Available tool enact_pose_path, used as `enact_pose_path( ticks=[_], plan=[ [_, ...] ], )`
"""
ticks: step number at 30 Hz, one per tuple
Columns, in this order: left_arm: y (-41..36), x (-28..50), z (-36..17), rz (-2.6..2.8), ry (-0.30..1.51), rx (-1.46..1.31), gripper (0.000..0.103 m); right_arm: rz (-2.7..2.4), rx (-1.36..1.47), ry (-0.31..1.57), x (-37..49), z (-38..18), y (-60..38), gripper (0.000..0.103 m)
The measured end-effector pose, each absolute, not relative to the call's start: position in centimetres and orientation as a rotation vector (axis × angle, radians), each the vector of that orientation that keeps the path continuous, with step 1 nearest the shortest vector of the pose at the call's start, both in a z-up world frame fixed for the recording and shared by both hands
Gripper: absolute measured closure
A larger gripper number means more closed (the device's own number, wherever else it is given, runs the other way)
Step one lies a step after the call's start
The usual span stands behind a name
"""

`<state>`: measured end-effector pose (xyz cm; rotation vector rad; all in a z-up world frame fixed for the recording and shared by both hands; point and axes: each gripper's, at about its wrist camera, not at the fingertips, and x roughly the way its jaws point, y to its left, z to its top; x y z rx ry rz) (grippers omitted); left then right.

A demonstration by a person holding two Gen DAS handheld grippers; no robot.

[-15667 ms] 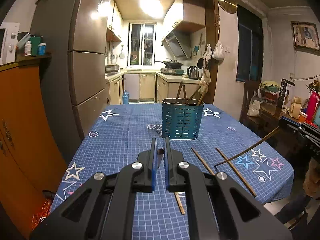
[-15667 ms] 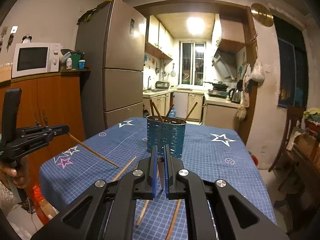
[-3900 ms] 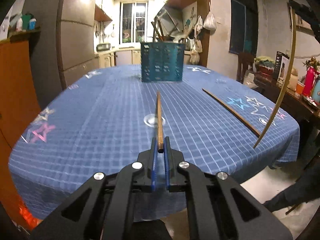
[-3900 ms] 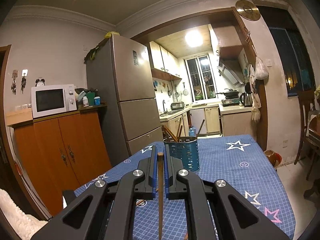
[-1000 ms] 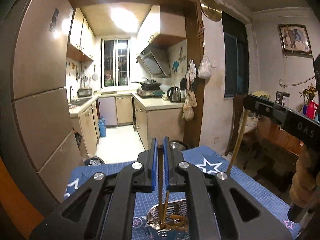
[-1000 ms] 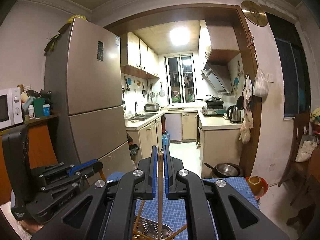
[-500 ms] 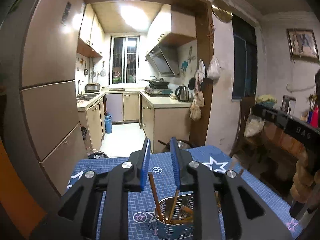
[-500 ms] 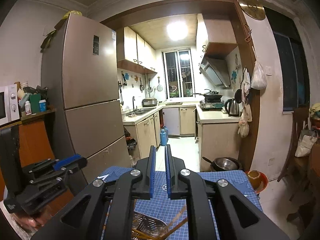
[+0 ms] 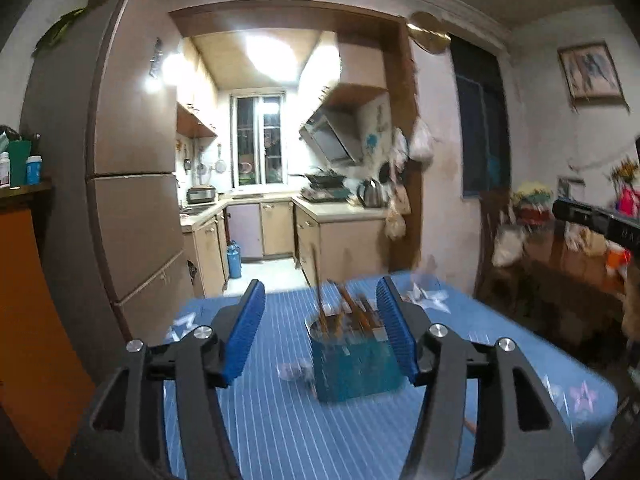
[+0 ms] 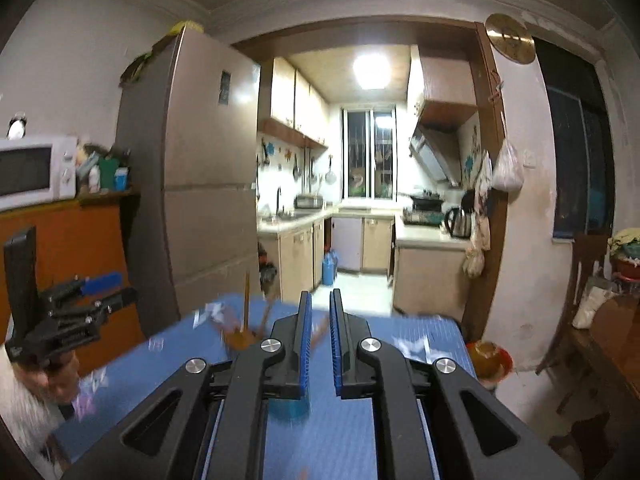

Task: Organize utensils
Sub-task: 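Move both open tools over the last two chopsticks on the cloth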

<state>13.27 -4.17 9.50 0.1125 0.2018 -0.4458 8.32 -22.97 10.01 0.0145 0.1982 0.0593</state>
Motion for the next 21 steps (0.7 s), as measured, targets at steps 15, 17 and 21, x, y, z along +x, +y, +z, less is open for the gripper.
enact_pose_path(
  ticks=[15,17,21],
  plan=[
    [-9.1,-1.2,-5.2,-0.281,0.367,0.274,0.038,0.005,0.119,0.475,-3.8,-4.8,-22.1,0.087],
    [-10.2,-2.5,-6.6,-0.250,0.379,0.381,0.038,0.021,0.146,0.519,-4.0,-6.4,-21.8,0.087],
    [-9.7,-3.9,-6.7,-0.164,0.349,0.418,0.032,0.075,0.095,0.582,-3.9,-8.6,-20.1,0.087]
  ],
)
